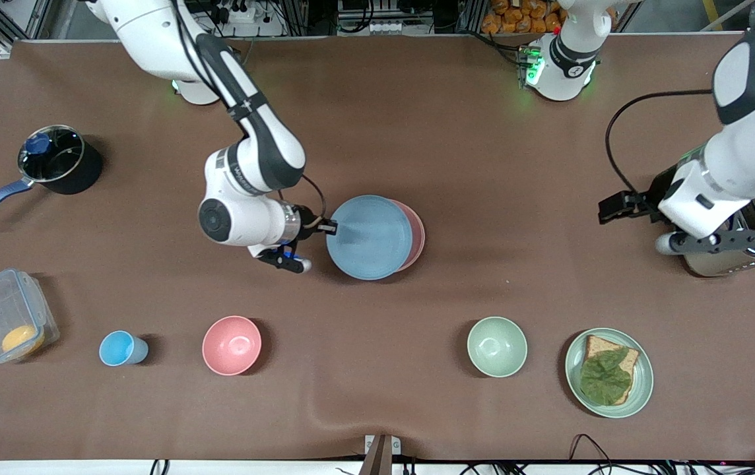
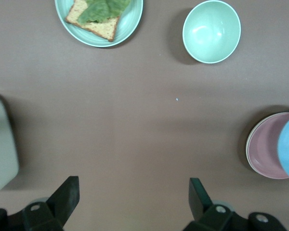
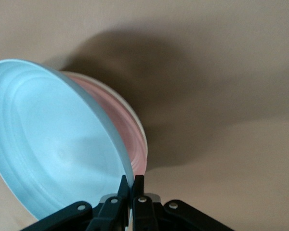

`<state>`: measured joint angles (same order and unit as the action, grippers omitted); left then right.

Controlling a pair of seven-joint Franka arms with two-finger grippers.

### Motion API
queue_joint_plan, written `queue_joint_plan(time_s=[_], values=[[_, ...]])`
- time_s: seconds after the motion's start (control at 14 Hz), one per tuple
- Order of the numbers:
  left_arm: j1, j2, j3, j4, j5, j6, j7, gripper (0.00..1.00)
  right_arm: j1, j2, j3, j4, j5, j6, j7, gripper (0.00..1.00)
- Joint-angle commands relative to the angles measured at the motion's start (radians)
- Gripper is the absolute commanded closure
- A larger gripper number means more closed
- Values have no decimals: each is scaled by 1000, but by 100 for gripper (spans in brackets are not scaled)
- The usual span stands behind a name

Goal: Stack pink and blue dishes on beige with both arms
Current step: 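Lower the blue plate onto the pink plate while the left gripper retracts, then open the right gripper to release the blue plate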

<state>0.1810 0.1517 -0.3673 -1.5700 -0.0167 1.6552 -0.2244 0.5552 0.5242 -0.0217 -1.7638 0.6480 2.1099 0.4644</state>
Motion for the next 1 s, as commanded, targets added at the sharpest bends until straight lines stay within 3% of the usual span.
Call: queue_joint_plan(time_s=[0.0, 0.36, 0.64, 0.93], values=[[20, -72, -7, -13, 17, -37, 17, 0, 40, -30, -14, -45, 6, 13, 42, 100], [-6, -153, 7, -15, 17, -87, 69, 0, 95, 0, -18, -55, -62, 76, 94, 100], [-98, -162, 146, -13, 5, -149, 80, 0, 92, 14, -18, -54, -80, 90, 94, 100], [-146, -173, 197, -15, 3, -163, 72, 0, 81, 28, -18, -33, -80, 94, 94, 100]])
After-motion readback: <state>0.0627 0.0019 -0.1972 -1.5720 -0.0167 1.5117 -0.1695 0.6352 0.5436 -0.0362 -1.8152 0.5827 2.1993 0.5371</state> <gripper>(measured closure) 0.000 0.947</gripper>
